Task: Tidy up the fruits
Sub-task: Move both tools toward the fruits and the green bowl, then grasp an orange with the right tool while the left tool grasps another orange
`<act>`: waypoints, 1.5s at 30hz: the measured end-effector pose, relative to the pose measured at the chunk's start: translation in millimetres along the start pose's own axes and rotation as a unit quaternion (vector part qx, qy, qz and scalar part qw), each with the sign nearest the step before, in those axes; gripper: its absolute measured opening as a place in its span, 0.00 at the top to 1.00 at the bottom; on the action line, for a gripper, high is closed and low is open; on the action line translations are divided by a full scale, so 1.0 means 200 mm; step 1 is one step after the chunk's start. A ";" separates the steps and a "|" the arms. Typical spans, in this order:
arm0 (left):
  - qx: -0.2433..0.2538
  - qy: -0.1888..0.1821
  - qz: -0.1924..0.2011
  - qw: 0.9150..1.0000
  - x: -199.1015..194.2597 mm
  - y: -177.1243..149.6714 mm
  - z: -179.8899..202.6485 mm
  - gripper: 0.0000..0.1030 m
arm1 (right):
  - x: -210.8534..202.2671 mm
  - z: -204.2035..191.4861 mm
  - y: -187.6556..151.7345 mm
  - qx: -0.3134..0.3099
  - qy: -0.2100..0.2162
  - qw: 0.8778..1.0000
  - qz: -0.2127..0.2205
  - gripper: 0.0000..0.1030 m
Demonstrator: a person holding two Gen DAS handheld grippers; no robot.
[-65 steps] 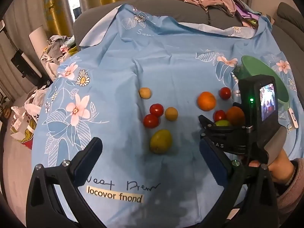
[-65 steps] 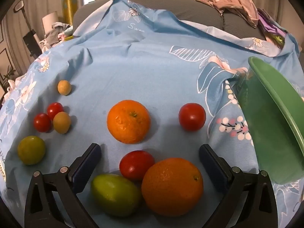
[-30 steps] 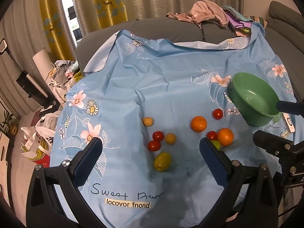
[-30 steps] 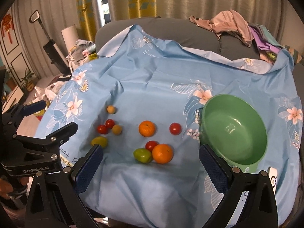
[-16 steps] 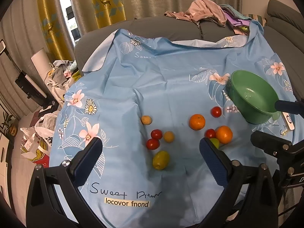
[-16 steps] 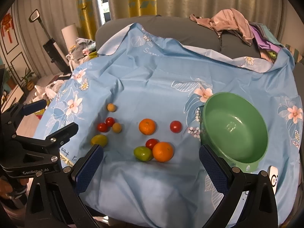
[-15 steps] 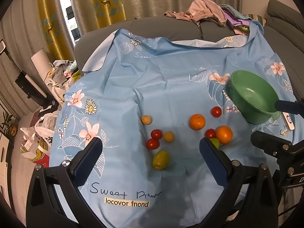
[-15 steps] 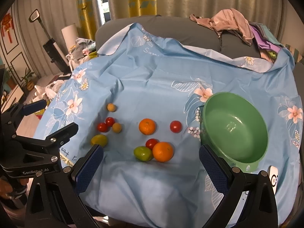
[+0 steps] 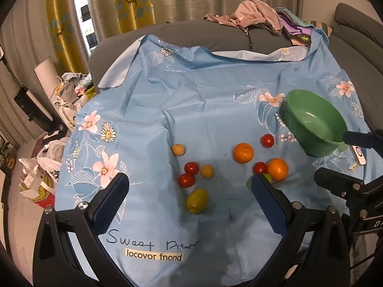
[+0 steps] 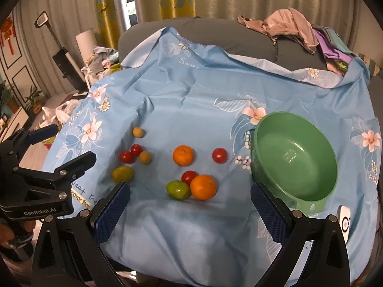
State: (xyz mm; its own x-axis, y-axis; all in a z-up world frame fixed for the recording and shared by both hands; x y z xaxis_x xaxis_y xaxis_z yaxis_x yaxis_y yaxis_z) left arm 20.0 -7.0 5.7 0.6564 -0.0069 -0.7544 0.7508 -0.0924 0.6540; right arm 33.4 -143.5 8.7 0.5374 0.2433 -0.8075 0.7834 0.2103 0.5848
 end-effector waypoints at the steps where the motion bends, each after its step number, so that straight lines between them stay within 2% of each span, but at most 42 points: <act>1: -0.001 -0.009 0.000 1.000 0.00 0.00 0.01 0.01 | 0.00 0.01 0.00 0.001 0.001 1.000 -0.001 0.02; 5: -0.002 -0.044 0.003 0.999 0.03 -0.03 0.03 0.01 | 0.01 0.02 -0.03 0.002 0.009 1.000 -0.001 0.02; 9: -0.003 -0.071 -0.011 0.997 0.11 -0.07 0.05 0.01 | 0.08 0.03 -0.08 0.000 0.018 1.000 -0.011 0.03; 16: 0.002 -0.113 -0.036 0.993 0.26 -0.12 0.13 0.02 | 0.32 0.11 -0.23 0.046 0.063 0.995 -0.060 0.21; 19: 0.006 -0.127 -0.043 0.991 0.32 -0.10 0.17 0.06 | 0.35 0.12 -0.23 0.060 0.079 0.993 -0.056 0.25; 21: 0.006 -0.134 -0.049 0.990 0.37 -0.08 0.18 0.07 | 0.38 0.14 -0.22 0.065 0.087 0.993 -0.051 0.32; 25: 0.008 -0.150 -0.060 0.987 0.47 -0.03 0.24 0.13 | 0.45 0.17 -0.21 0.083 0.097 0.991 -0.049 0.35; 27: 0.011 -0.156 -0.062 0.986 0.51 -0.01 0.27 0.14 | 0.48 0.19 -0.20 0.092 0.103 0.989 -0.050 0.39; 31: 0.022 -0.164 -0.072 0.984 0.61 0.04 0.34 0.24 | 0.55 0.22 -0.19 0.103 0.109 0.987 -0.058 0.44; 36: 0.027 -0.157 -0.095 0.983 0.74 0.06 0.39 0.30 | 0.57 0.22 -0.19 0.099 0.115 0.987 -0.056 0.47; 42: 0.031 -0.155 -0.118 0.980 0.83 0.04 0.42 0.48 | 0.58 0.21 -0.17 0.072 0.112 0.990 -0.055 0.53; 44: 0.031 -0.163 -0.130 0.977 0.85 0.02 0.43 0.59 | 0.58 0.21 -0.16 0.066 0.110 0.990 -0.054 0.53; 45: 0.030 -0.165 -0.131 0.977 0.86 0.01 0.43 0.59 | 0.58 0.21 -0.16 0.064 0.109 0.991 -0.053 0.53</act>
State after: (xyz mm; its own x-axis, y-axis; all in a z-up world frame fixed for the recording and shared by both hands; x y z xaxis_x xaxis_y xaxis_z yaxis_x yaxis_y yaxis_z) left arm 128.0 -95.0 -126.7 0.3754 -0.2953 -0.8786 0.8775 -0.1921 0.4394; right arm 84.5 -162.1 -106.1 0.3800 0.4284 -0.8198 0.8728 0.1272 0.4711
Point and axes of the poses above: each gripper's, at about its wrist camera, not at the fingertips, and x roughly the way its jaws point, z to its right, y to its top, the point moved 8 cm from there along x, roughly the way its jaws point, and after that the axes turned 2 degrees about -z, right-handed, at the moved point
